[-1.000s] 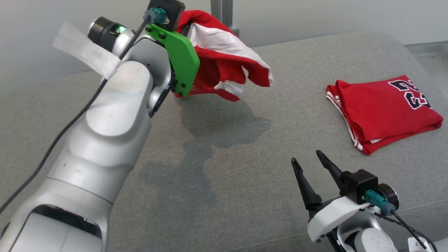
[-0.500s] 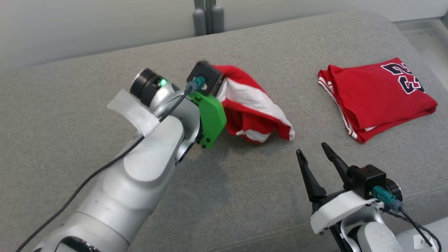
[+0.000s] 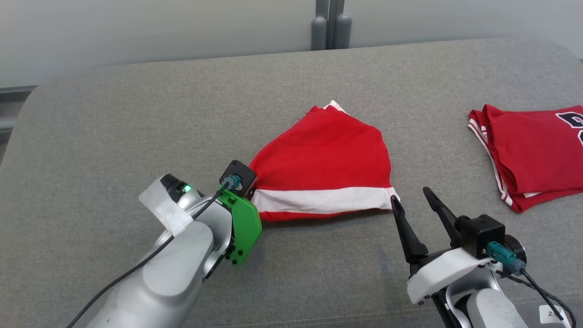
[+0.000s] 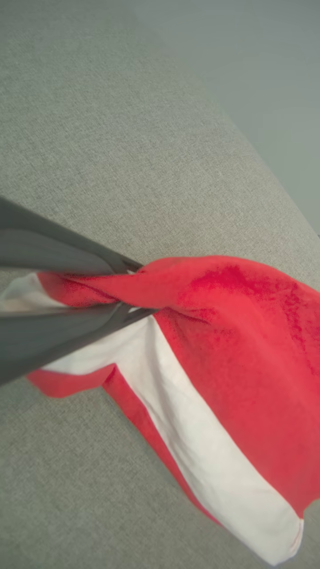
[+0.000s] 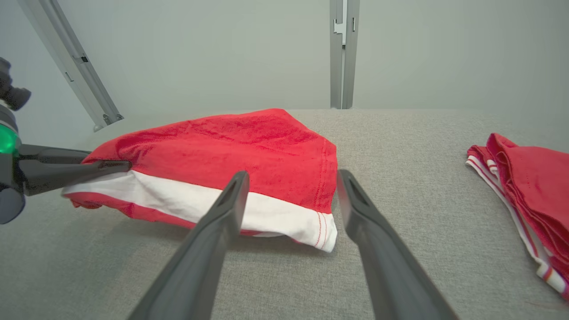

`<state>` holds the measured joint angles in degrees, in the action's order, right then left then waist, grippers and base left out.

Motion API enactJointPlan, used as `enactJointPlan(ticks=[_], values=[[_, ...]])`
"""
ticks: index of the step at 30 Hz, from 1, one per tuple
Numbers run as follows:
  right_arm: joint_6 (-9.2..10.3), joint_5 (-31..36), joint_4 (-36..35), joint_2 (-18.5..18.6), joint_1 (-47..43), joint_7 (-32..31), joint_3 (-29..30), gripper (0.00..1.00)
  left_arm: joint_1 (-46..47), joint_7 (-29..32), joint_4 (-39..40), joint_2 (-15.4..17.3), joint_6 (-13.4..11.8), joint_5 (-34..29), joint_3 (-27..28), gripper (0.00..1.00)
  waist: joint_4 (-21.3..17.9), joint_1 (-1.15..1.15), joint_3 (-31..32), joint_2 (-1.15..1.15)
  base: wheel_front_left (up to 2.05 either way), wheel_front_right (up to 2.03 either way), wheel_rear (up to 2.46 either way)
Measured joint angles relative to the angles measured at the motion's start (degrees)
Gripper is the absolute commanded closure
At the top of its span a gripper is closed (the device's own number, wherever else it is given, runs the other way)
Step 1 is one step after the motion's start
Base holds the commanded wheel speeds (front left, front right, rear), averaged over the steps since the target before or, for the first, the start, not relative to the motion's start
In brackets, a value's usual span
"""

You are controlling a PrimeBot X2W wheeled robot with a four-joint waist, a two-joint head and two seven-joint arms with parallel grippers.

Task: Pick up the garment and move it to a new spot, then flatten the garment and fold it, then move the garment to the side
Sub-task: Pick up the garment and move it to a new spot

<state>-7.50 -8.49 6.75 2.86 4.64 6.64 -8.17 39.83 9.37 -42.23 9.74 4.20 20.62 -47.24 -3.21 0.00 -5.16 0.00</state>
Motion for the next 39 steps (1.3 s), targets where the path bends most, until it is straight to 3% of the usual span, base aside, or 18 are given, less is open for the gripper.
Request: enactJointPlan(ticks=[1,11,20,25,29,33,39], values=[[0.0,0.01,0.03,0.0,-0.05,-0.05,-0.05,0.0,-0.64,0.03,0.25,0.16,-0.13,0.0,-0.13,0.0,0.42,0.0,0.35,0.0,0.0,0.0,0.0],[0.0,0.03,0.13,-0.02,-1.19,-0.57,0.87,0.0,-7.35,-2.54,2.88,2.14,-3.09,3.38,2.21,0.0,2.53,0.0,3.57,0.0,0.0,0.0,0.0],[0.0,0.55,-0.02,-0.01,-3.41,-0.47,4.27,0.0,-16.17,-17.12,9.84,4.03,-10.23,9.64,11.88,0.0,2.5,0.0,6.27,0.0,0.0,0.0,0.0],[0.0,0.58,0.3,-0.01,-4.33,-0.03,5.39,0.0,-21.95,-23.25,14.45,4.92,-12.51,12.74,17.42,0.0,2.65,0.0,7.35,0.0,0.0,0.0,0.0],[0.0,0.4,0.62,0.0,-4.74,0.6,6.57,0.0,-26.3,-24.15,20.39,4.69,-12.15,13.77,22.52,0.0,3.33,0.0,8.03,0.0,0.0,0.0,0.0],[0.0,-1.01,1.64,-0.01,-5.14,2.33,7.16,0.0,-31.38,-24.5,28.69,2.19,-9.11,13.35,30.56,0.0,4.13,0.0,8.63,0.0,0.0,0.0,0.0],[0.0,-0.35,3.42,-0.09,-5.08,4.33,5.46,0.0,-39.72,-24.5,33.59,-0.69,-5.64,8.51,38.83,0.0,4.43,0.0,9.63,0.0,0.0,0.0,0.0]])
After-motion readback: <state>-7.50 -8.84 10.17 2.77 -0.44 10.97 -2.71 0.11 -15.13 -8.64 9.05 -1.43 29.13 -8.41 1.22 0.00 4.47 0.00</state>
